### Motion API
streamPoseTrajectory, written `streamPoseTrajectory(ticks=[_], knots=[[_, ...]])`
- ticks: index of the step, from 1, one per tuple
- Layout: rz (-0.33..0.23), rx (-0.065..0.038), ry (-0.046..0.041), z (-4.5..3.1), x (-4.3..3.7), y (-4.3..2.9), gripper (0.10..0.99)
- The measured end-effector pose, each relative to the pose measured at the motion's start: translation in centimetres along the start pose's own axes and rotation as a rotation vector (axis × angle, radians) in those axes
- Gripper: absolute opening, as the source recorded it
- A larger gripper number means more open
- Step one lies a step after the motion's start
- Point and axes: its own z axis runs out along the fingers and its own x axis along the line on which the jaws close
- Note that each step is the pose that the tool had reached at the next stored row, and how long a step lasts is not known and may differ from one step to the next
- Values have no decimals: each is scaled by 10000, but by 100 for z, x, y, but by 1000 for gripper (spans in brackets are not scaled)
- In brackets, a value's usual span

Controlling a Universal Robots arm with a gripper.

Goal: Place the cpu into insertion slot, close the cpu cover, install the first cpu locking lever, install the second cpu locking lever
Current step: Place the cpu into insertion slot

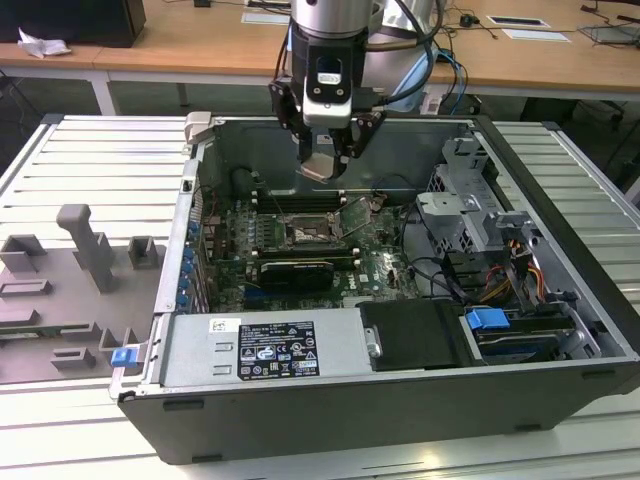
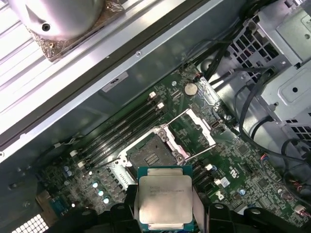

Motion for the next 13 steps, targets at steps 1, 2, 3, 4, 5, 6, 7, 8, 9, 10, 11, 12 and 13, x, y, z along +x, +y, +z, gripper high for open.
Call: streamPoseTrajectory(ticks=[1, 2, 3, 4, 5, 6, 7, 8, 9, 10, 11, 12, 13], knots=[[102, -1, -10, 4, 0, -1, 529], [166, -2, -15, 7, 0, -1, 529], [228, -3, -20, 9, 0, -1, 529], [287, -4, -26, 12, 0, -1, 529], [386, -6, -34, 15, 0, -2, 529], [483, -8, -43, 19, 0, -2, 529], [538, -10, -48, 21, -1, -2, 529], [600, -11, -53, 23, -1, -2, 529], [690, -12, -61, 26, -1, -2, 529], [852, -16, -75, 32, -1, -3, 529], [984, -18, -87, 36, -1, -3, 529], [1106, -22, -97, 41, -1, -3, 529], [1172, -23, -103, 44, -1, -4, 529]])
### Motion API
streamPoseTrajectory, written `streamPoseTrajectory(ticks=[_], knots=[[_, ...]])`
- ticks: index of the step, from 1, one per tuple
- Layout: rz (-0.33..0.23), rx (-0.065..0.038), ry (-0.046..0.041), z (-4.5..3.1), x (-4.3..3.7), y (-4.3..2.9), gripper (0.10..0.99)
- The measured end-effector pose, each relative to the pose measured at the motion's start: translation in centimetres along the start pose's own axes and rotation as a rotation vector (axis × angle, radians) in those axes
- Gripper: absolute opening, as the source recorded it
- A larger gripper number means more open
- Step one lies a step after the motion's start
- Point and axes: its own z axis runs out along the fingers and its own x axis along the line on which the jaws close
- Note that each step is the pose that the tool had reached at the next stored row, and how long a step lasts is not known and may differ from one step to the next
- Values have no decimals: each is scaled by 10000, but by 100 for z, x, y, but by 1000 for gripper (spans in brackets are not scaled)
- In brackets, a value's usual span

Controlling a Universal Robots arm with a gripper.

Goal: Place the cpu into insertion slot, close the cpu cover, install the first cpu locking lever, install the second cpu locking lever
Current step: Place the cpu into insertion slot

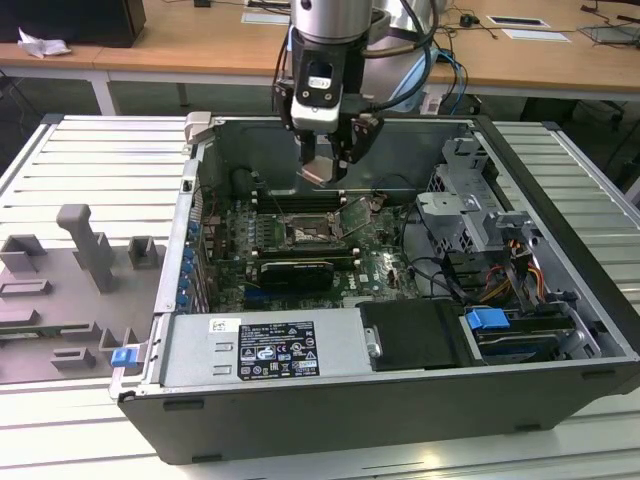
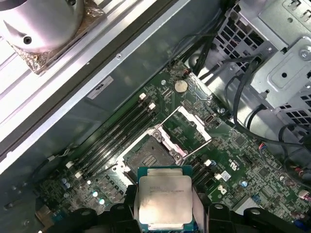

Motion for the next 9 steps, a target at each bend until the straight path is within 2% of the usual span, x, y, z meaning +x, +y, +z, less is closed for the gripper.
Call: streamPoseTrajectory(ticks=[9], knots=[[1174, -20, -105, 35, 0, -3, 529]])
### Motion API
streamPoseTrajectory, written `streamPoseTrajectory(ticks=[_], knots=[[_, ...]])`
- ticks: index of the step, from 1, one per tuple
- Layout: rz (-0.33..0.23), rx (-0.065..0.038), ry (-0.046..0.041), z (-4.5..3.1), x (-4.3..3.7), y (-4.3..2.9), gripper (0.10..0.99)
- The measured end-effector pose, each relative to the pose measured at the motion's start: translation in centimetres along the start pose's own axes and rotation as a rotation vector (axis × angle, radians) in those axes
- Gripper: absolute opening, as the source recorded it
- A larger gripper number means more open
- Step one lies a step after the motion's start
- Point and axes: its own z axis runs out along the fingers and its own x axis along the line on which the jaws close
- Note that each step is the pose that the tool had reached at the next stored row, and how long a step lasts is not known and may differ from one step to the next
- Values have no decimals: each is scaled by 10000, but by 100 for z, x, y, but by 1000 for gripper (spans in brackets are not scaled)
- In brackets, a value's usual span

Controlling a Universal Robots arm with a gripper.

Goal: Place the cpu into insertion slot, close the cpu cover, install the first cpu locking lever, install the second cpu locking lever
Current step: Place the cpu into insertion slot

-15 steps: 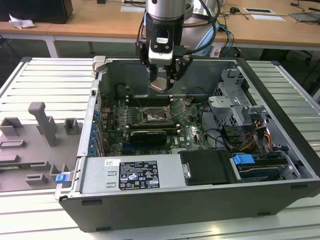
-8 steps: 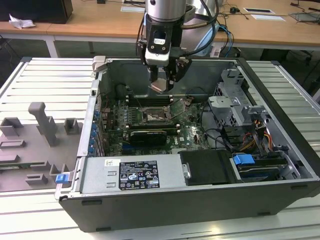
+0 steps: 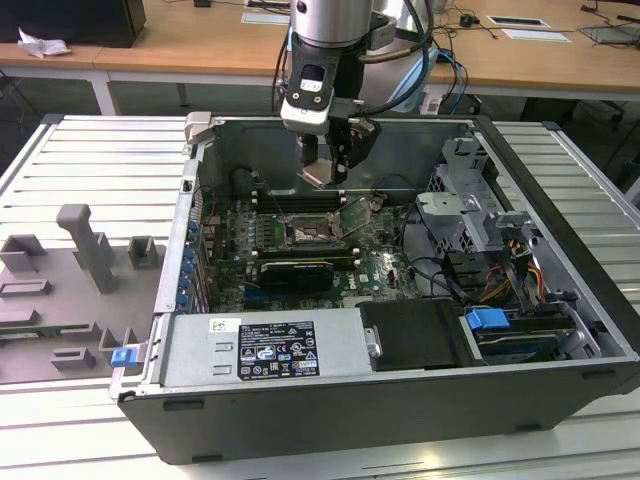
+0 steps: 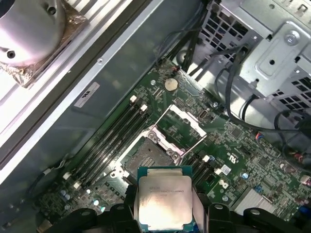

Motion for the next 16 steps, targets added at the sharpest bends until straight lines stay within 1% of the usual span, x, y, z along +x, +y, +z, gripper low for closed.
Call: streamPoseTrajectory(ticks=[2, 6, 16], knots=[[319, -7, -28, 5, 0, 0, 529], [593, -13, -51, 15, 0, -1, 529], [621, 3, -46, 99, -2, -8, 529]])
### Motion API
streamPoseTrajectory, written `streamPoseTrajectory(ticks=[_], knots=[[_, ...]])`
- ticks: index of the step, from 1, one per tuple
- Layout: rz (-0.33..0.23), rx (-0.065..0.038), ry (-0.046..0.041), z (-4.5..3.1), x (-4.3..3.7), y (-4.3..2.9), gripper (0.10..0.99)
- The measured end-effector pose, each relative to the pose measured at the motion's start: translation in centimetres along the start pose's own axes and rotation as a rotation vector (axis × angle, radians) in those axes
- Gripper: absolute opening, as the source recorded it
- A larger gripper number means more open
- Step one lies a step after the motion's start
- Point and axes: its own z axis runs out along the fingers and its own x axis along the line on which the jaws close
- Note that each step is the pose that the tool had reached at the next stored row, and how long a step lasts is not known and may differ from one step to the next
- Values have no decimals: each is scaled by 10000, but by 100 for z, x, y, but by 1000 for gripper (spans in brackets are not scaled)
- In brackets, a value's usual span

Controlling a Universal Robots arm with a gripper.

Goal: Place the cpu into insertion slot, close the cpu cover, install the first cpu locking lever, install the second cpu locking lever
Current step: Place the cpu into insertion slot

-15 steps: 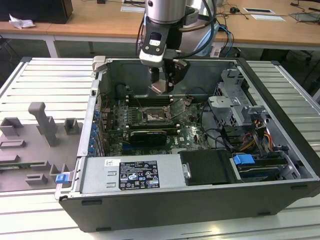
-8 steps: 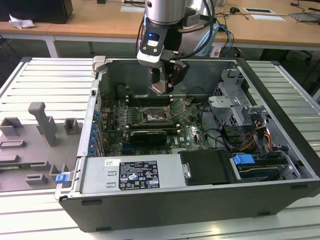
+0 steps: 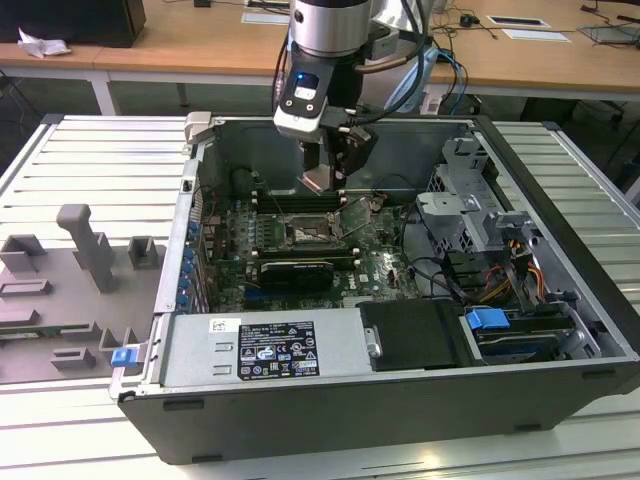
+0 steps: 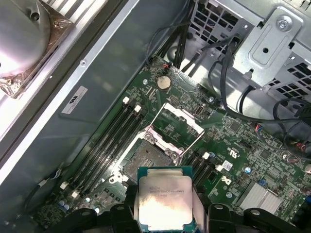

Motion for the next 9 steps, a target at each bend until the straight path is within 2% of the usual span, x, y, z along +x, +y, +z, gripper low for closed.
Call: streamPoseTrajectory(ticks=[5, 9], knots=[[16, 1, -2, 43, -1, -4, 529], [308, 4, -37, 76, 17, 8, 529]])
